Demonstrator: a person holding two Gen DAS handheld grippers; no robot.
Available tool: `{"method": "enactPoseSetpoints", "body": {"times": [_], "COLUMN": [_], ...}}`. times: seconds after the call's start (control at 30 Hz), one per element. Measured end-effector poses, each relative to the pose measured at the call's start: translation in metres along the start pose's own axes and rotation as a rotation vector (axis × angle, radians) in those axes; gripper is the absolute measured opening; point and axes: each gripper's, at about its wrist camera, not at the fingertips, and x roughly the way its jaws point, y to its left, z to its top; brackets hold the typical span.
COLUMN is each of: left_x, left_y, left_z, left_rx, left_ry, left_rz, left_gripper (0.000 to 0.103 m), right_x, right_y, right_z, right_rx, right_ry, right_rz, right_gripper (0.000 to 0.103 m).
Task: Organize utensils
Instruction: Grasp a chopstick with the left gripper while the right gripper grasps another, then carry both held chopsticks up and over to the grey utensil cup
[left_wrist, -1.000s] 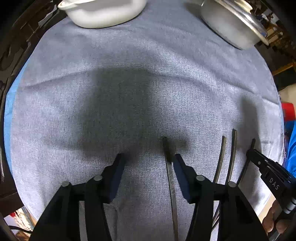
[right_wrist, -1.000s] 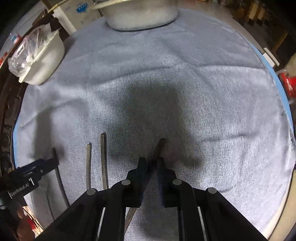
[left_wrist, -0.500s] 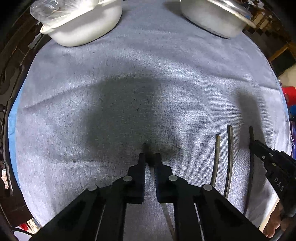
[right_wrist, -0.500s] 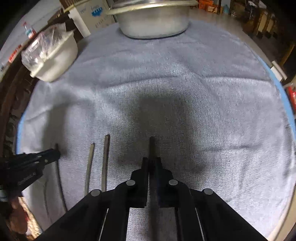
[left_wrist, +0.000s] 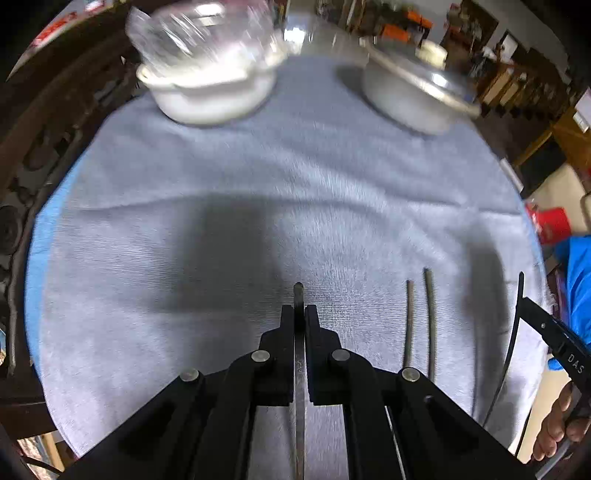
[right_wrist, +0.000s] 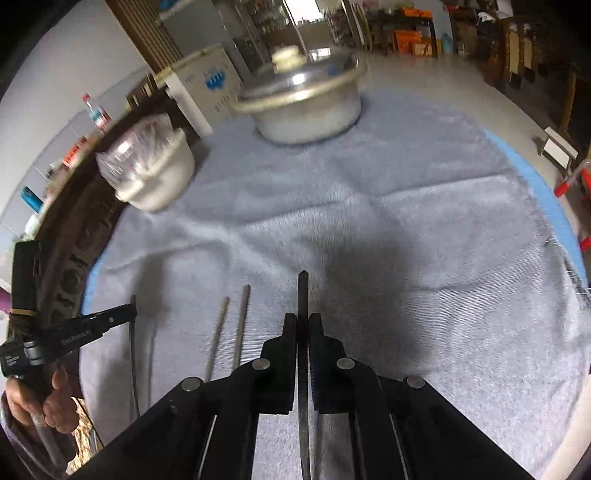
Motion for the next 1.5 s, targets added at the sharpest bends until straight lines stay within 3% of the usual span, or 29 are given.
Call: {"method": "enactPoseSetpoints", "body": {"times": [0.27,0.73,1.17,1.5], "left_x": [-0.072,-0.173,-0.245,-0.301], "left_y": [0.042,0.04,0.023,0.002], "left_z": [-0.005,-0.066,-0.101,-0.124], "left_rx": [-0.065,-0.065,-0.018,0.038], "left_ry": [-0.176,-0.408,-0.513,-0.59], "left_rz": [-0.015,-0.018,-0.017,-0.052], "left_gripper": [0.005,0.005,0.005,0.005], "right_x": [-0.065,-0.188,-0.264,-0.304], "right_y": [0.005,0.025,0.042,0.075], "right_z": [-0.02,-0.083,-0.109,-0.123], "right_rx": [-0.002,0.006,-0.022,-0.076], "right_ry": [-0.157,-0.47,-0.601,-0.66], "right_rz": [0.006,-0.035,0.0,0.091], "right_gripper": [0.007,0.007,0.007,0.007]}}
